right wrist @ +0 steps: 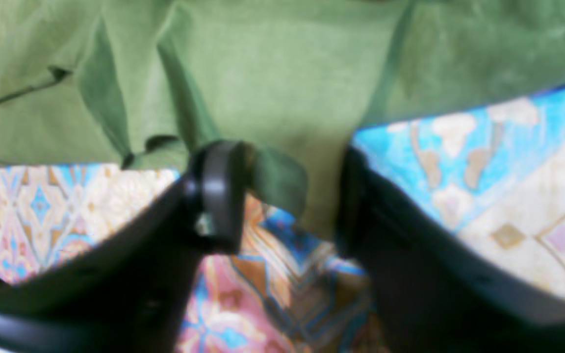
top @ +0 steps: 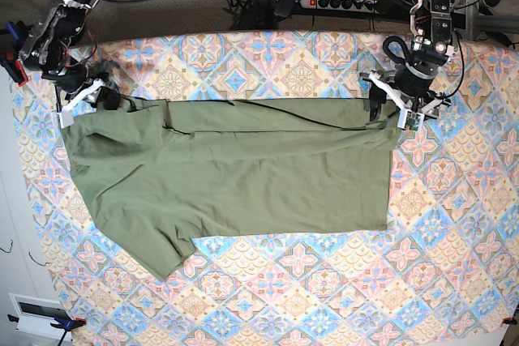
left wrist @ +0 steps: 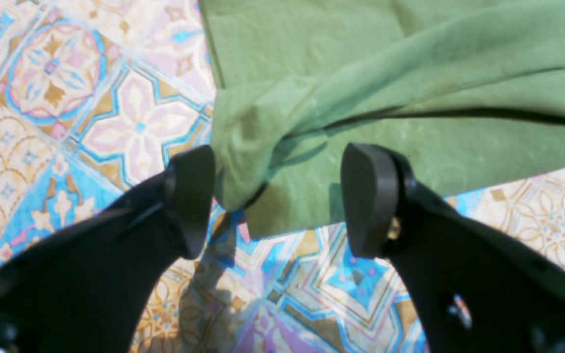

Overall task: Layout the t-shirt on the table in an organized manner, then fold the t-shirt properly
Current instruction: 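Hold the shirt edge with both grippers, keeping it stretched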

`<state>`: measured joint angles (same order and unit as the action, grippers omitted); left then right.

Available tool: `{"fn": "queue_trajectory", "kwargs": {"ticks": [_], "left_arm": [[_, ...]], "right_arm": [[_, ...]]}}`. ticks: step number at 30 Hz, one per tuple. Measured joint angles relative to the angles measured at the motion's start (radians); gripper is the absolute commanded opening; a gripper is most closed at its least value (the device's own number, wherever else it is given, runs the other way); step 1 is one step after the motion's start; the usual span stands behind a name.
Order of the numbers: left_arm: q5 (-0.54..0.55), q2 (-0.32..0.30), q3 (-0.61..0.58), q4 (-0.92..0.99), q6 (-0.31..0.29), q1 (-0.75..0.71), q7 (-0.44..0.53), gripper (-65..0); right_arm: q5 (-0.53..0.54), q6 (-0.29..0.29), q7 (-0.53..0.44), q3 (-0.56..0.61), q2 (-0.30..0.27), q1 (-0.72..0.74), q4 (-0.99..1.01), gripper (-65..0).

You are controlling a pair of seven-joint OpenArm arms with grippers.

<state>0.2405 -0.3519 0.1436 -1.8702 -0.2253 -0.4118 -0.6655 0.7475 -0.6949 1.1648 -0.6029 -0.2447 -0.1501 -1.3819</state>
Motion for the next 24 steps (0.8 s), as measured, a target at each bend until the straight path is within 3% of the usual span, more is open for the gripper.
{"fn": "queue_trajectory", "kwargs": {"ticks": [4,8,11,14,21,24], "left_arm": [[0.000,0.000,0.000,0.000,0.000,0.002,0.000,-24.8],[0.000,0.000,0.000,0.000,0.000,0.001,0.000,-24.8],[0.000,0.000,0.000,0.000,0.000,0.002,0.000,-24.8],[0.000,0.000,0.000,0.000,0.000,0.002,0.000,-24.8],[0.000,0.000,0.000,0.001,0.000,0.002,0.001,-24.8],[0.000,-0.002,-0.001,0.001,0.000,0.002,0.000,-24.8]], "right_arm": [[-0.003,0.000,0.020,0.000,0.001,-0.002,0.000,-64.5],[0.020,0.003,0.061,-0.002,0.000,-0.003,-0.023,-64.3],[0.165,0.001,0.055,-0.003,-0.001,-0.008,-0.069,-64.3],[0.219,0.000,0.056,-0.003,-0.002,-0.001,-0.116,-64.3],[0.230,0.000,0.059,-0.003,-0.002,0.002,-0.158,-64.3],[0.198,0.005,0.086,-0.005,0.002,0.079,-0.148,-64.3]]}}
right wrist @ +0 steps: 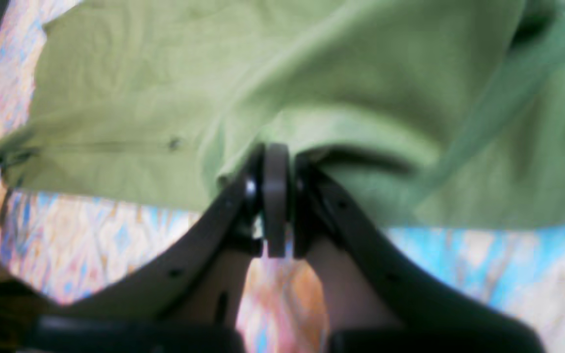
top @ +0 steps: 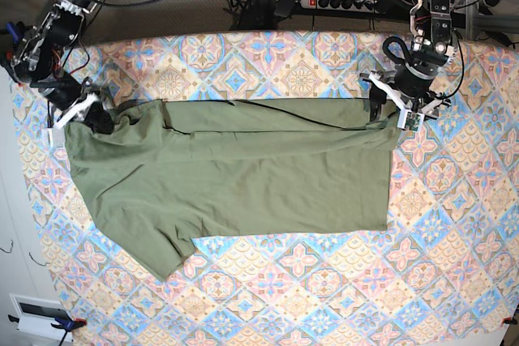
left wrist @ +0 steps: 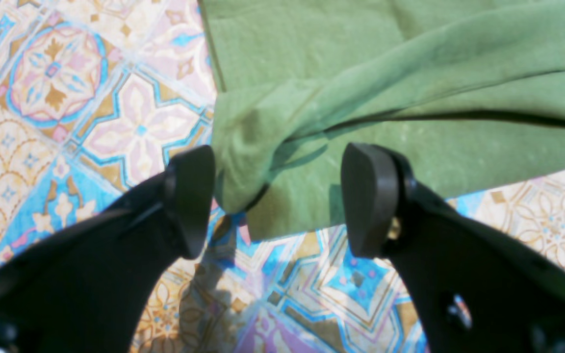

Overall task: Layout the t-shirt on the table in an organized manner, then fold the t-shirt properly
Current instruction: 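Hold the shirt edge with both grippers, keeping it stretched, then release the shirt with the left gripper and reposition it along the edge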

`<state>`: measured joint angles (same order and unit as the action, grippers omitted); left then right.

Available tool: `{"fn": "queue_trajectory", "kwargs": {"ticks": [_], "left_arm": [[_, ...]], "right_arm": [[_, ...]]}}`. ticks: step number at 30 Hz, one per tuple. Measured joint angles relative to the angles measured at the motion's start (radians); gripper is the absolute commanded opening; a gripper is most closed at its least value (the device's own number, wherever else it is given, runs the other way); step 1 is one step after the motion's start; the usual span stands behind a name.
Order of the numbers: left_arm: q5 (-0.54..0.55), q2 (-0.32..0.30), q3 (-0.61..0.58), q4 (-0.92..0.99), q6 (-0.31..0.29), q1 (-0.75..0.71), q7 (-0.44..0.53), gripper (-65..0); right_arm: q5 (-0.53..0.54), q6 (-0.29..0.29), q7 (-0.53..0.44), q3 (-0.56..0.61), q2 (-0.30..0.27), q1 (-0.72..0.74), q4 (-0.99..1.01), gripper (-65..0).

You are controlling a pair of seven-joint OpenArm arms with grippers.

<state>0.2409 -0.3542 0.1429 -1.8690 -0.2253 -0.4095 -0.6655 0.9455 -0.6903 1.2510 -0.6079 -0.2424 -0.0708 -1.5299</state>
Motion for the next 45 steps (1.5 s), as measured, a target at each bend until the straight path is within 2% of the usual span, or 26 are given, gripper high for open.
{"fn": "queue_trajectory", "kwargs": {"ticks": [4,8,13,19,23,27,29,36,40,42,45], "left_arm": [[0.001,0.004,-0.002,0.000,-0.001,0.001,0.002,-24.8],[0.000,-0.001,-0.001,0.000,0.007,0.000,0.000,-24.8],[0.003,0.004,-0.002,0.000,-0.003,-0.001,0.000,-24.8],[0.003,0.003,-0.001,0.000,-0.001,-0.001,0.001,-24.8],[0.003,0.005,-0.001,0.000,0.000,0.000,0.001,-24.8],[0.002,0.004,-0.001,0.000,0.000,-0.001,0.000,-24.8],[0.003,0.005,-0.001,0.000,0.000,-0.002,0.000,-24.8],[0.003,0.005,0.002,0.000,0.000,0.000,0.000,-24.8],[0.010,0.007,0.003,0.000,-0.001,0.016,-0.008,-24.8],[0.063,0.006,0.008,-0.001,0.000,0.031,-0.003,-24.8],[0.185,0.008,0.101,-0.001,0.002,0.027,-0.006,-24.8]], "right_arm": [[0.020,-0.006,-0.065,0.006,-0.011,0.155,0.071,-64.3],[-0.066,-0.001,-0.002,0.005,-0.002,0.158,0.158,-64.3],[-0.054,-0.005,-0.039,0.004,-0.007,0.195,0.182,-64.3],[-0.197,0.000,-0.006,0.002,-0.003,0.101,0.180,-64.3],[-0.174,-0.005,-0.045,-0.001,-0.007,0.072,0.178,-64.3],[-0.188,-0.004,-0.026,-0.037,-0.010,0.026,0.155,-63.8],[-0.188,-0.004,-0.027,-0.059,-0.017,0.022,0.137,-61.3],[-0.189,-0.004,-0.029,-0.109,-0.017,-0.001,-0.013,-44.7],[-0.189,-0.005,-0.027,-0.105,-0.015,0.005,-0.100,-43.6],[-0.179,-0.005,-0.036,-0.098,-0.016,0.016,-0.136,-43.6],[-0.181,-0.005,-0.033,-0.097,-0.015,0.016,-0.153,-43.6]]}}
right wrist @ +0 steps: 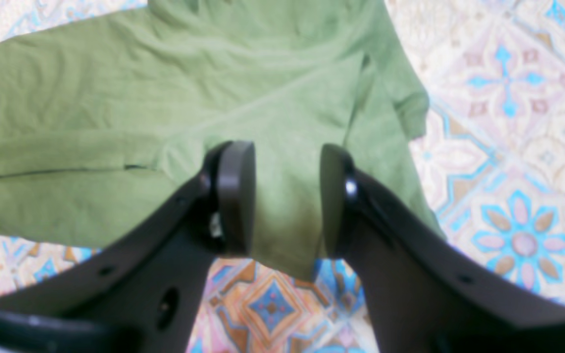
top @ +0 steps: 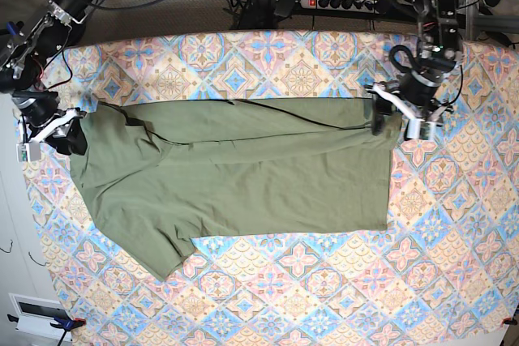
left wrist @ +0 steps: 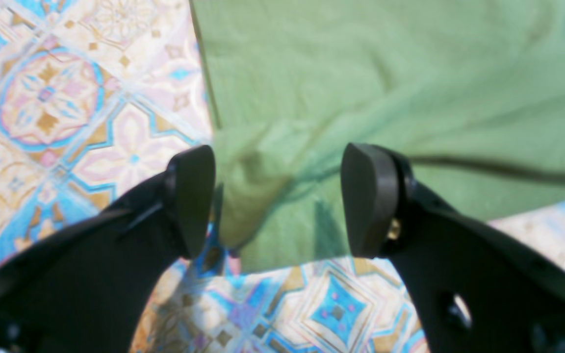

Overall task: Layout the t-shirt on the table in an organized manner, then fold the t-shirt properly
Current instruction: 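Release the shirt with the left gripper and reposition it along the edge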

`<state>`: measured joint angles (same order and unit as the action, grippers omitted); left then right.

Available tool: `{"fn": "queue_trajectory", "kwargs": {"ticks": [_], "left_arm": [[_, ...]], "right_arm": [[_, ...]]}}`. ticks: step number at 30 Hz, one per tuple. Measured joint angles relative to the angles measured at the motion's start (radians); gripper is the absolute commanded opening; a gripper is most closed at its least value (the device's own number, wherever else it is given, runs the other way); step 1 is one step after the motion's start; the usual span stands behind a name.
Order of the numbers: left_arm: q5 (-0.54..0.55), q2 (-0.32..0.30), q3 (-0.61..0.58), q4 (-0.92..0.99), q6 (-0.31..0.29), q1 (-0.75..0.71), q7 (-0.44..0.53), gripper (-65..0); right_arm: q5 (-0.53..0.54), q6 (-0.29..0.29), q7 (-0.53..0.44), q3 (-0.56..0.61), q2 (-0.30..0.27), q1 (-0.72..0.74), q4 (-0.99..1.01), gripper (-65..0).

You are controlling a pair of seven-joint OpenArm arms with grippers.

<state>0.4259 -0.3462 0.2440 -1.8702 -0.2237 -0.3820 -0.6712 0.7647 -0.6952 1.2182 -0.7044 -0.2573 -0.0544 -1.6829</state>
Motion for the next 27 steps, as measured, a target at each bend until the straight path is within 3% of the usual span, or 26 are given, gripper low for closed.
{"fn": "queue_trajectory", "kwargs": {"ticks": [2,6,9,14,19,23,27], "left_arm": [[0.068,-0.003,0.054,0.000,0.011,0.003,-0.021,-24.8],[0.131,0.002,0.114,0.002,0.003,0.115,-0.168,-24.8],[0.131,-0.005,0.146,0.001,-0.004,0.215,-0.253,-24.8],[0.132,0.000,0.141,0.062,-0.010,0.349,-0.355,-24.8],[0.126,-0.003,0.127,0.265,0.000,0.488,-0.369,-24.8],[0.129,-0.001,0.125,0.419,-0.002,0.592,-0.368,-24.8],[0.125,-0.006,0.056,0.572,-0.002,0.711,-0.331,-24.8]], "right_arm": [[-0.006,0.000,0.003,-0.002,-0.001,-0.004,0.005,-43.6],[-0.091,0.000,0.002,0.000,0.001,0.000,0.005,-43.6],[-0.158,0.000,0.000,0.003,0.000,-0.001,0.002,-43.6],[-0.166,0.000,0.005,0.080,0.003,0.044,0.002,-43.6],[-0.171,0.000,-0.002,0.082,-0.003,0.091,0.008,-43.6],[-0.255,0.000,0.004,0.082,0.000,0.109,0.008,-43.6],[-0.273,-0.002,-0.002,0.082,0.000,0.116,0.009,-43.6]]}}
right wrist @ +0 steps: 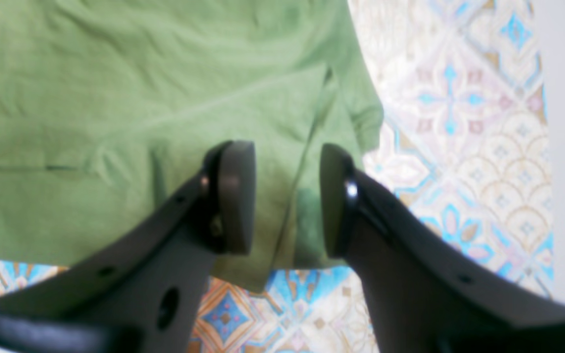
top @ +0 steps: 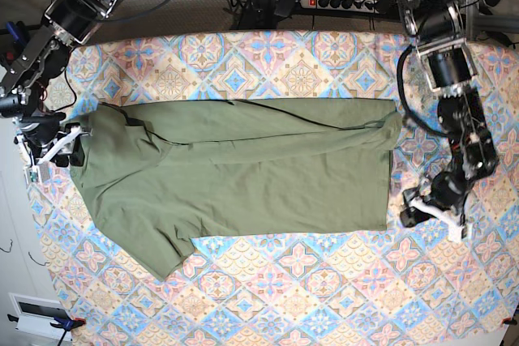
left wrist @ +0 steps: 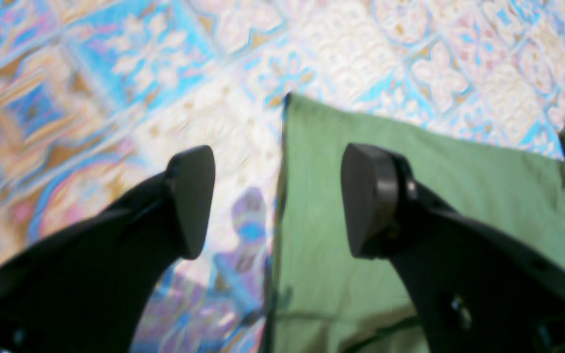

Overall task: Layout the t-shirt on the table in an organized manner, then fold the t-shirt properly
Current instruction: 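Release the shirt with the left gripper and reposition it along the edge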

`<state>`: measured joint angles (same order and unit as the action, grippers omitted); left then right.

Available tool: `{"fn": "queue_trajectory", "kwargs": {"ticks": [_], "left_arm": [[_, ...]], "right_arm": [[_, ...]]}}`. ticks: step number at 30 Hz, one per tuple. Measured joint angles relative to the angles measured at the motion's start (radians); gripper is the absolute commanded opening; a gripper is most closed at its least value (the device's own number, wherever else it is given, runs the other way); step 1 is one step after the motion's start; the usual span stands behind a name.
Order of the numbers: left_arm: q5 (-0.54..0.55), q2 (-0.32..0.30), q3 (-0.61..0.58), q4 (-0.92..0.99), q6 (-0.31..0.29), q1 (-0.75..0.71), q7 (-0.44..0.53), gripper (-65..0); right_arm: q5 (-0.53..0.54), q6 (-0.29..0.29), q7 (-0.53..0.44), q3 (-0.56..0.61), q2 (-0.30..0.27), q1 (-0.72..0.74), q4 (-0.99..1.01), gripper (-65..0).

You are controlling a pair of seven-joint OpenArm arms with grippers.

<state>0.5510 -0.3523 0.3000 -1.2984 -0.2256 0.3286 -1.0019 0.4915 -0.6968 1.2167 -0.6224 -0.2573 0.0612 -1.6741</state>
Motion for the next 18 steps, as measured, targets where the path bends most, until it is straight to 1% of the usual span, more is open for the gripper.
{"fn": "queue_trajectory", "kwargs": {"ticks": [1,4,7,9,10,12,15,16,18], "left_arm": [[0.002,0.003,-0.015,0.034,0.000,0.018,0.028,-24.8],[-0.001,0.005,-0.060,0.124,0.001,0.055,0.070,-24.8],[-0.004,0.002,-0.114,0.223,0.005,0.095,0.111,-24.8],[0.003,0.008,-0.141,0.272,0.002,0.116,0.151,-24.8],[0.003,0.008,-0.150,0.283,0.004,0.117,0.154,-24.8],[0.004,0.006,-0.164,0.283,0.003,0.108,0.154,-24.8],[0.005,0.006,-0.192,0.253,0.008,0.063,0.148,-24.9],[0.006,0.006,-0.200,0.201,0.014,0.028,0.128,-24.9],[0.032,0.002,-0.202,0.059,0.005,-0.050,0.070,-24.9]], "right_arm": [[-0.016,0.000,0.001,0.000,0.000,-0.002,0.000,-43.6],[-0.026,0.001,0.013,-0.001,0.000,0.017,0.005,-43.6],[-0.072,0.001,-0.003,0.002,-0.001,0.064,0.005,-43.6],[-0.124,0.001,-0.003,0.024,-0.003,0.085,0.012,-43.6],[-0.135,0.001,-0.003,0.039,-0.003,0.085,0.018,-43.6],[-0.153,0.001,0.004,0.066,-0.001,0.079,0.019,-43.6],[-0.151,0.001,0.004,0.086,0.000,0.077,0.018,-43.6],[-0.149,0.001,0.004,0.087,0.000,0.078,0.016,-43.6],[-0.145,0.000,0.004,0.085,0.000,0.074,0.008,-43.6]]}}
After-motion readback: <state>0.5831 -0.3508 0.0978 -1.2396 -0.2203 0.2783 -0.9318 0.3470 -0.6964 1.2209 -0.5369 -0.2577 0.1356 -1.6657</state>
